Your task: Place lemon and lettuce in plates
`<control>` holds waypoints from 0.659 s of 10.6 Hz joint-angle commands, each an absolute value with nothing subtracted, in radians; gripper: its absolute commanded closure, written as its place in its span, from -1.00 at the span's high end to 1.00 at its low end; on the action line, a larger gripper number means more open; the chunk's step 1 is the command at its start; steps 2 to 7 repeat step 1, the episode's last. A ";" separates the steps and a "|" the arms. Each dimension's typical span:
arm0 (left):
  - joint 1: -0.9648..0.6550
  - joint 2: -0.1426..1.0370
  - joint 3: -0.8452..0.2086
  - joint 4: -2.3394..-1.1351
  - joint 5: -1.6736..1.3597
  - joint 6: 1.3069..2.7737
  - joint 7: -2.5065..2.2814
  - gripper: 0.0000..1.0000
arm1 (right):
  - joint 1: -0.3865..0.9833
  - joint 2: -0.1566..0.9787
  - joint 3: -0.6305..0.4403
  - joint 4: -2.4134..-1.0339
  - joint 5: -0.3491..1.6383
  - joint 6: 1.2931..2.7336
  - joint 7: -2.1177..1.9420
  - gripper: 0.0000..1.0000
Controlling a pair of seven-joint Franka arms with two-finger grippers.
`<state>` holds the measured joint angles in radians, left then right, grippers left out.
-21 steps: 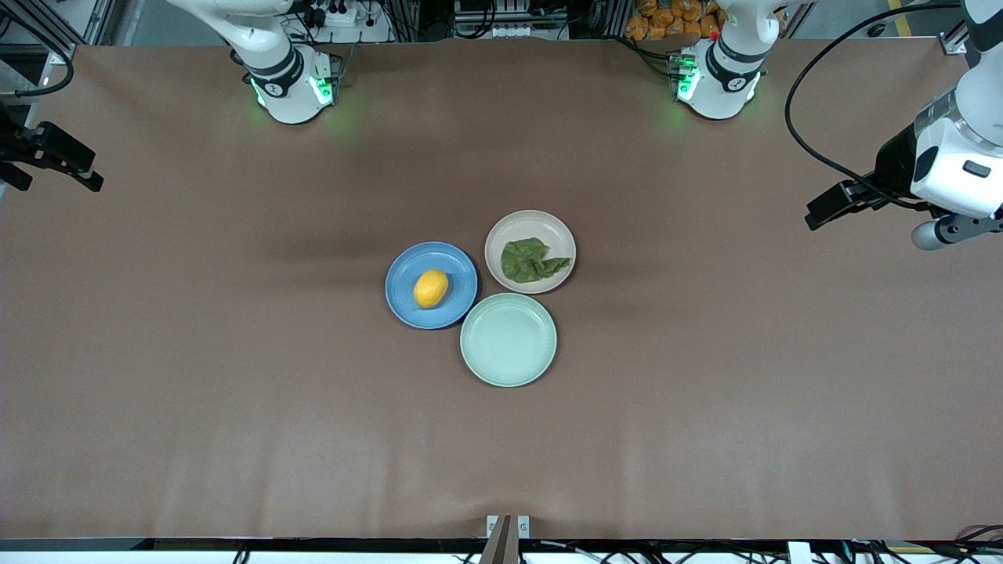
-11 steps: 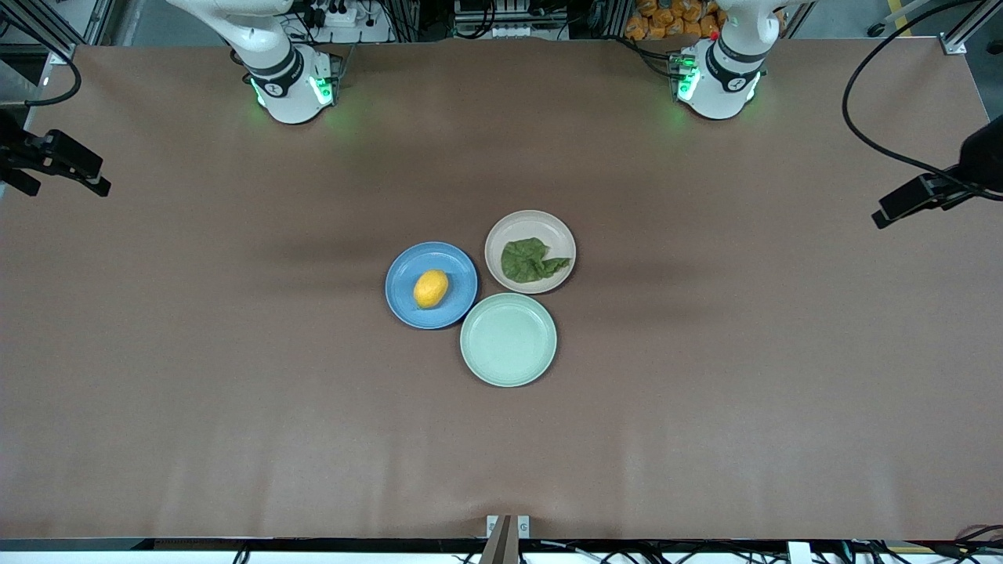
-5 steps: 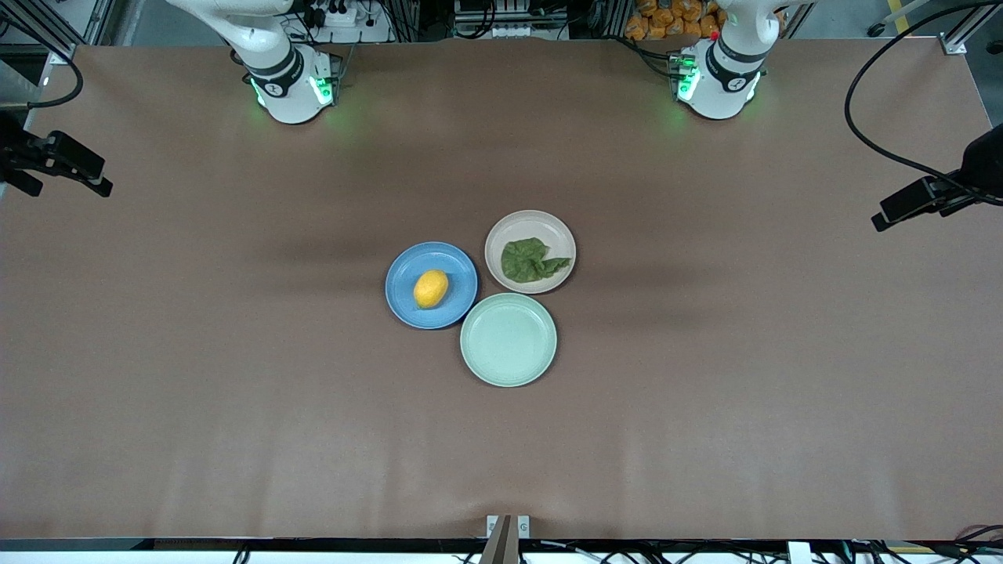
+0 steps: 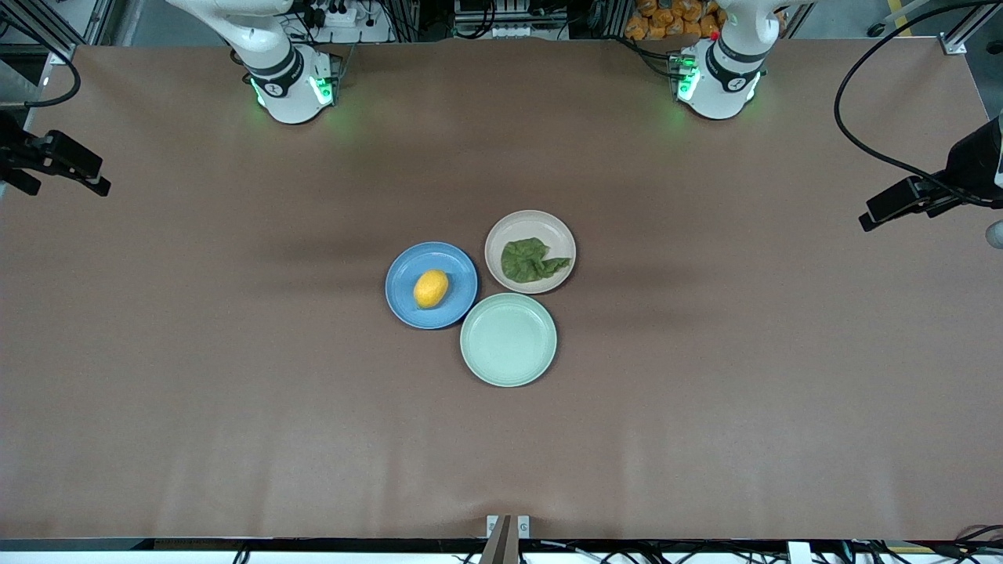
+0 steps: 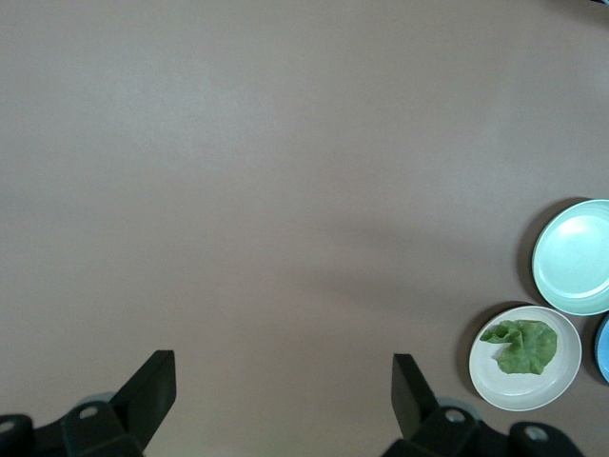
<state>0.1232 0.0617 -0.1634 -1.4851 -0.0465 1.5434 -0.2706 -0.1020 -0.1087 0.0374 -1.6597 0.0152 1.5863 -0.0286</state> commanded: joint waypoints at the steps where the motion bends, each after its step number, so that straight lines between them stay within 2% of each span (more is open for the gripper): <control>1: 0.118 0.068 -0.199 -1.462 -0.048 1.536 -0.363 1.00 | -0.100 -0.121 0.032 -1.663 0.021 1.577 -0.038 1.00; 7: 0.118 0.068 -0.199 -1.462 -0.048 1.536 -0.363 1.00 | -0.100 -0.121 0.032 -1.663 0.021 1.577 -0.038 1.00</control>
